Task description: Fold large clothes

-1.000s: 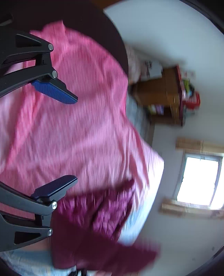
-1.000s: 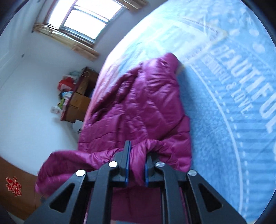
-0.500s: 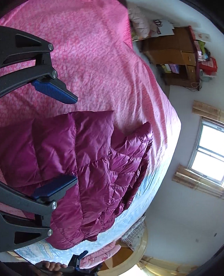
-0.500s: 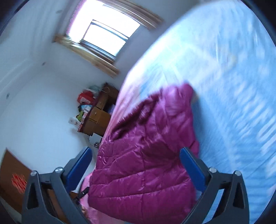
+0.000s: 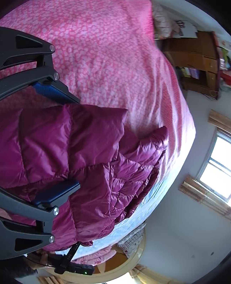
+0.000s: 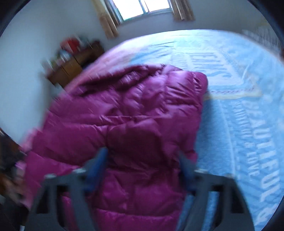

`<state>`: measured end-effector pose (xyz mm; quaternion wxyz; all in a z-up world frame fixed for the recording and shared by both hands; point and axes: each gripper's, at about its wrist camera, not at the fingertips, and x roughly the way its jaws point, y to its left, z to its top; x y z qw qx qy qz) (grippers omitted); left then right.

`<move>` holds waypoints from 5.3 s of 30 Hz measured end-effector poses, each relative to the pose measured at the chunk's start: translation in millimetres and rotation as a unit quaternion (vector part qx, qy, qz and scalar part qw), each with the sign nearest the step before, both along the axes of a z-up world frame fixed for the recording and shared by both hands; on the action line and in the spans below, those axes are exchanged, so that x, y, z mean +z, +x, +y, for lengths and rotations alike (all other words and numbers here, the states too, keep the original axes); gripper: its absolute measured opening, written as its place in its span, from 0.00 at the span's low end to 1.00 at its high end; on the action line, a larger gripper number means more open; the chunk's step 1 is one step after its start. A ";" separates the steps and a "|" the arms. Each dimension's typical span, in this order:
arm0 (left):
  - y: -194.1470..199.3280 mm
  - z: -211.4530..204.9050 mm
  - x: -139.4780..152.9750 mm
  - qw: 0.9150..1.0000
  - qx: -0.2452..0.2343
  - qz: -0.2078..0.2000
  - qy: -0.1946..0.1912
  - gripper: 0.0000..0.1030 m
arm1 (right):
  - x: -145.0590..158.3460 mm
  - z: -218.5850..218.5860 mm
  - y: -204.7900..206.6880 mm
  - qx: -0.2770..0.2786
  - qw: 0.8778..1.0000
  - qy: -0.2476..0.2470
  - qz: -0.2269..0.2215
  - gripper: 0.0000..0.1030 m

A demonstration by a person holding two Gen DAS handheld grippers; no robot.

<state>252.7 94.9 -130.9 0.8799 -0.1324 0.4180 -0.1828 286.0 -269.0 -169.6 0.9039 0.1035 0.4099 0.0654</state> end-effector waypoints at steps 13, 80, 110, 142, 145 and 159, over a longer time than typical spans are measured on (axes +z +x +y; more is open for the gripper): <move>-71.8 -16.4 53.1 0.988 -0.001 -0.142 0.052 0.11 | 62.1 19.4 -92.7 -0.032 0.992 -0.047 -0.114 0.14; 238.9 -160.1 -11.9 0.944 0.138 -0.036 0.296 0.21 | 5.6 87.5 194.1 -0.069 0.997 -0.018 0.003 0.20; 56.9 -74.6 -9.9 0.973 0.228 -0.015 0.031 0.81 | -0.4 87.3 200.4 -0.066 0.997 -0.027 -0.002 0.20; 72.1 -98.2 -13.0 0.969 0.223 -0.005 0.110 0.85 | 6.6 135.2 120.9 -0.015 0.999 -0.016 -0.024 0.22; 71.0 -97.9 -12.3 0.968 0.223 -0.004 0.118 0.85 | 6.0 138.8 120.0 -0.011 0.999 -0.026 -0.032 0.22; 54.3 -69.6 19.7 0.979 0.200 -0.042 -0.013 0.32 | 0.4 124.8 113.9 -0.006 0.999 0.029 -0.021 0.22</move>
